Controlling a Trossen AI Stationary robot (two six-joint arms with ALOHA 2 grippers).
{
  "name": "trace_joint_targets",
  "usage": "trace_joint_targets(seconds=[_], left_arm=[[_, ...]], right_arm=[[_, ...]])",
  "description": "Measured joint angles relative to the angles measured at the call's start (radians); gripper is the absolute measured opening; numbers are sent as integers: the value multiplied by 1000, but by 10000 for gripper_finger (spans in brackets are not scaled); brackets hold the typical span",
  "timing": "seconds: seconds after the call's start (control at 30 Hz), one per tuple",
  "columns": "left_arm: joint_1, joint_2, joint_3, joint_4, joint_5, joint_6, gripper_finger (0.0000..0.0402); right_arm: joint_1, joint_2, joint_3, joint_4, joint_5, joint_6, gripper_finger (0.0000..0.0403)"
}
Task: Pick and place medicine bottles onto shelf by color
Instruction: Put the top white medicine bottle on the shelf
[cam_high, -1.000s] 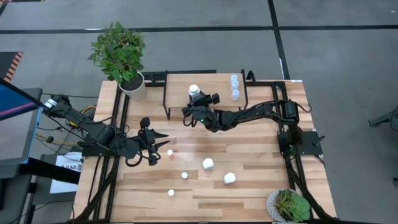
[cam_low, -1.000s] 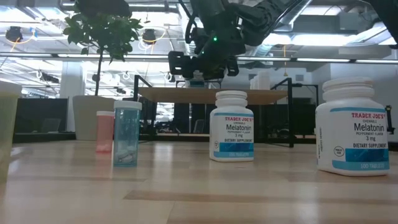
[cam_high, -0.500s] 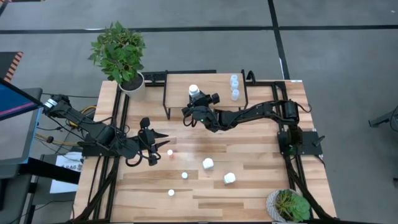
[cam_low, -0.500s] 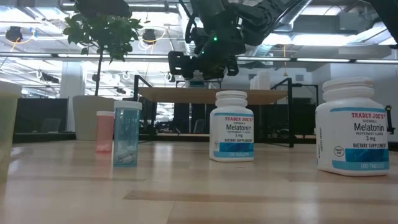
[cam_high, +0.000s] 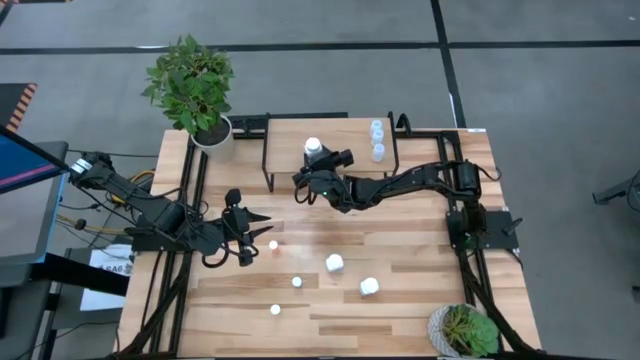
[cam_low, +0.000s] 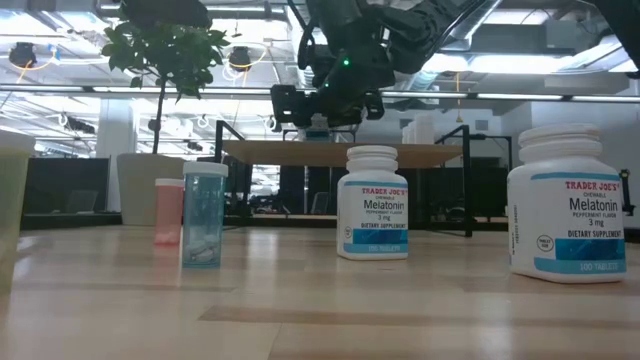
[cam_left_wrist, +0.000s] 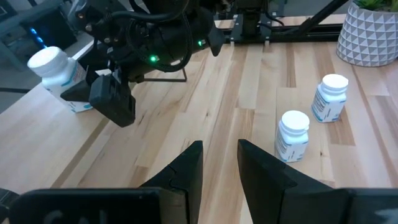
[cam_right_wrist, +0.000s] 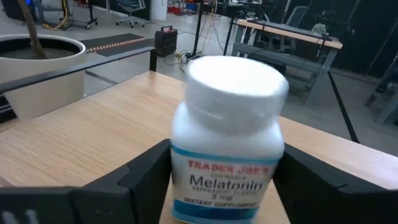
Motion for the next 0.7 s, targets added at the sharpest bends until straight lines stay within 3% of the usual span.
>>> trace_joint_targets(seconds=[0.3,0.47,0.7], left_arm=[[0,0,0,0,0,0,89],[0,0,0,-3,0,0,89],[0,0,0,-17,0,-2,89]], right_arm=[[0,0,-1,4,9,-20,354],[13,-16,16,95,25,-168,377],[45,-42,132,104,206,-485,375]])
